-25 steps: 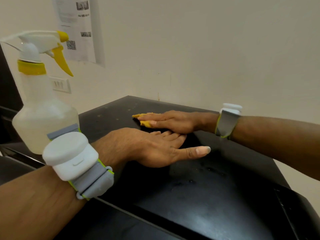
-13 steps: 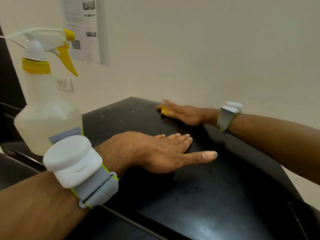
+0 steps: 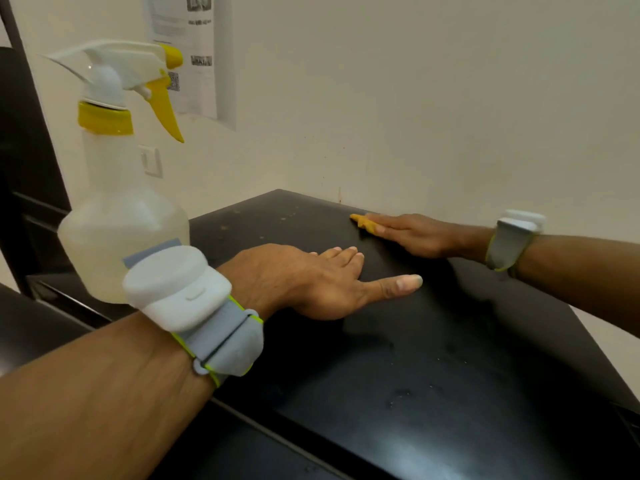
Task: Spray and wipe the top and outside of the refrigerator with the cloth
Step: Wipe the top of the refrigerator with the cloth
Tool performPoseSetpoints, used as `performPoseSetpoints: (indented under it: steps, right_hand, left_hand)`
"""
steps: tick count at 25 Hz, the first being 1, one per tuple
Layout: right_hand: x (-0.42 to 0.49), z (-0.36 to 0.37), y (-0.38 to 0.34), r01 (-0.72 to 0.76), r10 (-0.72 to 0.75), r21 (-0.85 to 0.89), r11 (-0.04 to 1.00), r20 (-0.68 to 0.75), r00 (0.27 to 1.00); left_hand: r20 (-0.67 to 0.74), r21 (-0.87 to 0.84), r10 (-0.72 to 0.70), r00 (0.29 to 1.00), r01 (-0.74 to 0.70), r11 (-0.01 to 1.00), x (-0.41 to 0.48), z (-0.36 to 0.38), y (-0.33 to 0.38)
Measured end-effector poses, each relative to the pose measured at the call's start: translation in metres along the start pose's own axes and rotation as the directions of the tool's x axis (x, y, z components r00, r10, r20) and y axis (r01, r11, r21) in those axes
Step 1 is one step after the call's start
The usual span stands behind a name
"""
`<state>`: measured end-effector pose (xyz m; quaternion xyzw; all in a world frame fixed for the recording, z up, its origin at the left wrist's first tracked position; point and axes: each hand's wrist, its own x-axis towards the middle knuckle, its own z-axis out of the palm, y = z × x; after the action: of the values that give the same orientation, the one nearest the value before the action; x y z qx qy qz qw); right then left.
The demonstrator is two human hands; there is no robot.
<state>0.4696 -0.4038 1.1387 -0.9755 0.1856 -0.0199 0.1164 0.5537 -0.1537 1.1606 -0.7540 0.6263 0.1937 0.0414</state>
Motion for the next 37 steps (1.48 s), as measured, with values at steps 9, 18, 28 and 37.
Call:
performPoseSetpoints:
  steps: [9, 18, 28, 37]
  right_hand:
    - [0.034, 0.007, -0.019, 0.098, -0.098, -0.021, 0.995, 0.002, 0.995]
    - [0.087, 0.013, -0.032, -0.101, 0.101, -0.062, 0.993, 0.006, 0.995]
    - [0.078, -0.004, -0.051, -0.092, 0.092, -0.010, 0.996, -0.005, 0.996]
    - [0.051, 0.003, -0.084, 0.274, -0.280, 0.056, 0.960, 0.227, 0.933]
  left_hand:
    - [-0.019, -0.004, 0.016, 1.000, -0.016, 1.000, 0.003, -0.001, -0.008]
    - [-0.038, -0.002, -0.031, 0.999, 0.031, 1.000, 0.007, -0.002, -0.013]
    - [-0.062, -0.018, -0.021, 0.998, 0.020, 1.000, 0.009, -0.002, -0.015]
    - [-0.115, 0.018, -0.042, 0.992, 0.045, 0.999, 0.006, -0.003, -0.019]
